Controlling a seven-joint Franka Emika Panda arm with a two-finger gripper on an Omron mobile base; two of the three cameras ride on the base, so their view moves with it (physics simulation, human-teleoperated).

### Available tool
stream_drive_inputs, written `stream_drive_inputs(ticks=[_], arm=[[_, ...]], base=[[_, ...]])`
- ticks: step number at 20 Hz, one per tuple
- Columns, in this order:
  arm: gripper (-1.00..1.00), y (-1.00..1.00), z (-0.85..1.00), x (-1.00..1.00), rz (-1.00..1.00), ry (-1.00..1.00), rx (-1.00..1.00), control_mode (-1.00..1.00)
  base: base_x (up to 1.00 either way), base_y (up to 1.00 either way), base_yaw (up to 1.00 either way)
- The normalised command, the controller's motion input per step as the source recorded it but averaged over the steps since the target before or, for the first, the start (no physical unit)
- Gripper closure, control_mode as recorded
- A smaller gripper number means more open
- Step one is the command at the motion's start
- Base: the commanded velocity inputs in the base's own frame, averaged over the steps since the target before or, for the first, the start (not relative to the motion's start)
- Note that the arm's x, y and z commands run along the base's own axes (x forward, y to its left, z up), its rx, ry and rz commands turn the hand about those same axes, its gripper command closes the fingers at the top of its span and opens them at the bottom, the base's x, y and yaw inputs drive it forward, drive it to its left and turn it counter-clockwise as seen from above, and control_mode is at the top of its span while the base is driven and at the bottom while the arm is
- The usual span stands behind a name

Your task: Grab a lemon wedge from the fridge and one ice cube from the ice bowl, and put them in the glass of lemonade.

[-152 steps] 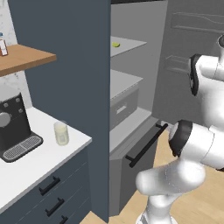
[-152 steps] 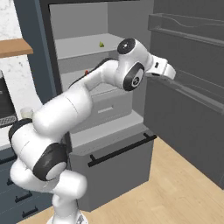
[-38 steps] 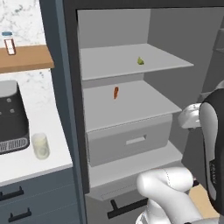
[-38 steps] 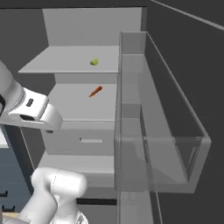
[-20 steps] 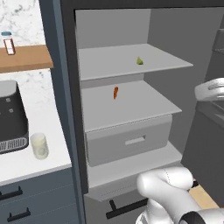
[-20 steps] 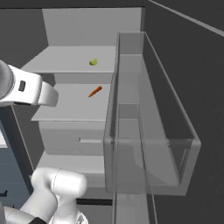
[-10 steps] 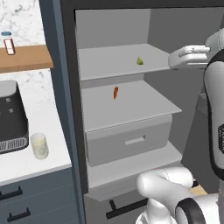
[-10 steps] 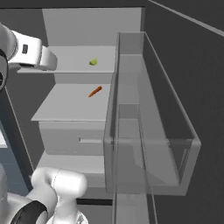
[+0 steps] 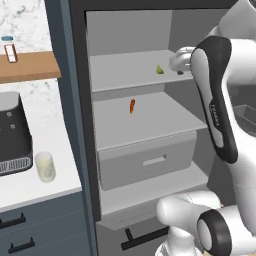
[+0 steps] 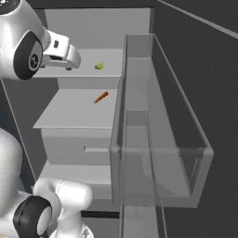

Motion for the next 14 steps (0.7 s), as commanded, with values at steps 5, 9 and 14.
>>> stream_drive_inputs(ticks=[5,9,14], arm=[[-1.00,-0.04,-0.06,0.80,-0.14,0.08,0.00,-1.00],[-1.00,0.00,-0.43,0.75,-0.12,0.12,-0.01,-1.00],[-1.00,0.00,-0.16,0.55,-0.08,0.04,-0.01,-1.00]], base=[[0.00,0.00,0.00],[0.00,0.00,0.00],[0.00,0.00,0.00]])
